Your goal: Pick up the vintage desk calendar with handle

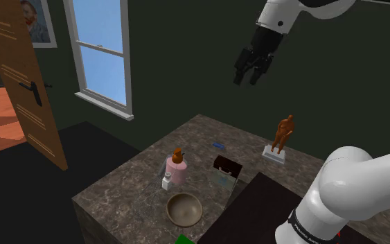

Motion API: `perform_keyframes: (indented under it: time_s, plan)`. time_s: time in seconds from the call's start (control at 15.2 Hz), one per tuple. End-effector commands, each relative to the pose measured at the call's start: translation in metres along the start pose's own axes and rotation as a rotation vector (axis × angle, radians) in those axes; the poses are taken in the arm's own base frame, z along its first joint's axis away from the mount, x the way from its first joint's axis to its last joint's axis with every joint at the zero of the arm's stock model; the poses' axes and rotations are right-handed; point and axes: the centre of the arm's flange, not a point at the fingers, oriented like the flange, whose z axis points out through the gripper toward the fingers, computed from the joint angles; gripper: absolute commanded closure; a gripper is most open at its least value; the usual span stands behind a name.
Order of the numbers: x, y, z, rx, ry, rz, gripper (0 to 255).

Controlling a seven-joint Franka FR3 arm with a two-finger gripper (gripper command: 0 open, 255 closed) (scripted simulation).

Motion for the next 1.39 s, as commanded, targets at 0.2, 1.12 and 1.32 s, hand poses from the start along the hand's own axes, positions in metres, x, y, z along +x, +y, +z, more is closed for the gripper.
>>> perform_keyframes:
  time_s: [0.2,1.12,1.32]
  plan:
    - [0.005,0.01,0.037,-0.016,-0.008,-0.028,0]
    - [0.027,0.062,0.211,-0.088,-0.047,-0.161,0]
    - [0.032,0.074,0.247,-0.104,-0.055,-0.19,0]
